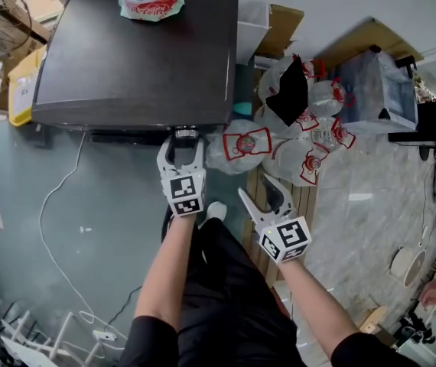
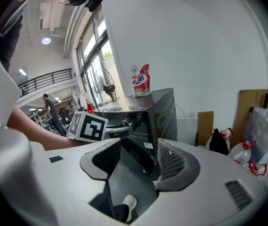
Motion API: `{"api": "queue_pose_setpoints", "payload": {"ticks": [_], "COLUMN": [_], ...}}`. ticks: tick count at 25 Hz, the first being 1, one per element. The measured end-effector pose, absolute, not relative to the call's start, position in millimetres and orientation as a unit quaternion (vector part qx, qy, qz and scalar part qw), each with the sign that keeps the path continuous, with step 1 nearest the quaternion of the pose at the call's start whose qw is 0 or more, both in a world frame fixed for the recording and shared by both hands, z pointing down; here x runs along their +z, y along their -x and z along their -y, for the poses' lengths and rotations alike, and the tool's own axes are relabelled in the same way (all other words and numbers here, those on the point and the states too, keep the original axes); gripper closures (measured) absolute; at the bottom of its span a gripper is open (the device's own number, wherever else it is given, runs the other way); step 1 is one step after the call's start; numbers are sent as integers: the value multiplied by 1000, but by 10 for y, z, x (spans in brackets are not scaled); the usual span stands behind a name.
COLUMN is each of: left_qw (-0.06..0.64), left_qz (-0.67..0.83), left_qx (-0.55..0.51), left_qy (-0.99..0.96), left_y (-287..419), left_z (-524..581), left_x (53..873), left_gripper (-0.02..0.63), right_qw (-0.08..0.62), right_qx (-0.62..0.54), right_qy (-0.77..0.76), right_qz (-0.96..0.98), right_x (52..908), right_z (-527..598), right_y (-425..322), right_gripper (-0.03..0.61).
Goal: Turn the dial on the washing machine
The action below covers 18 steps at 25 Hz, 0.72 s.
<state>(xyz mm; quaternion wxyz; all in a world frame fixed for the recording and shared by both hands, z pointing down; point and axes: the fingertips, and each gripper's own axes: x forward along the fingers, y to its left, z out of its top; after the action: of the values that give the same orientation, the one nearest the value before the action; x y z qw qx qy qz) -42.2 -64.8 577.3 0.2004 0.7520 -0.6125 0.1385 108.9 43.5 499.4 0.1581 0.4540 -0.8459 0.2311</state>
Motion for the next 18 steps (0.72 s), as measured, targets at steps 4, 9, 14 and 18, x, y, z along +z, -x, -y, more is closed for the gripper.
{"api": "queue_pose_setpoints", "payload": {"ticks": [4,9,14,18], "left_qw": [163,163,227,288], "left_qz": [616,614,602,597], "left_qx": [184,183,99,37], "left_qy": [-749,-750,-759,-748], "left_y": [410,399,410,479], "left_z": [656,656,624,583], "left_x": [5783,5780,5740,5769], "left_gripper": [350,350,325,313], "right_qw": [152,155,156,152], "right_qx": [234,237,244,242], "right_qy": [-454,-447,-450,-448], "right_qz": [846,849,845,847], "right_x": [5004,5046,5045,5036], "right_z": [-439,-502,-520,-544], "right_y": [-1069,-1013,-988,-971], "right_gripper": [362,362,362,362]}}
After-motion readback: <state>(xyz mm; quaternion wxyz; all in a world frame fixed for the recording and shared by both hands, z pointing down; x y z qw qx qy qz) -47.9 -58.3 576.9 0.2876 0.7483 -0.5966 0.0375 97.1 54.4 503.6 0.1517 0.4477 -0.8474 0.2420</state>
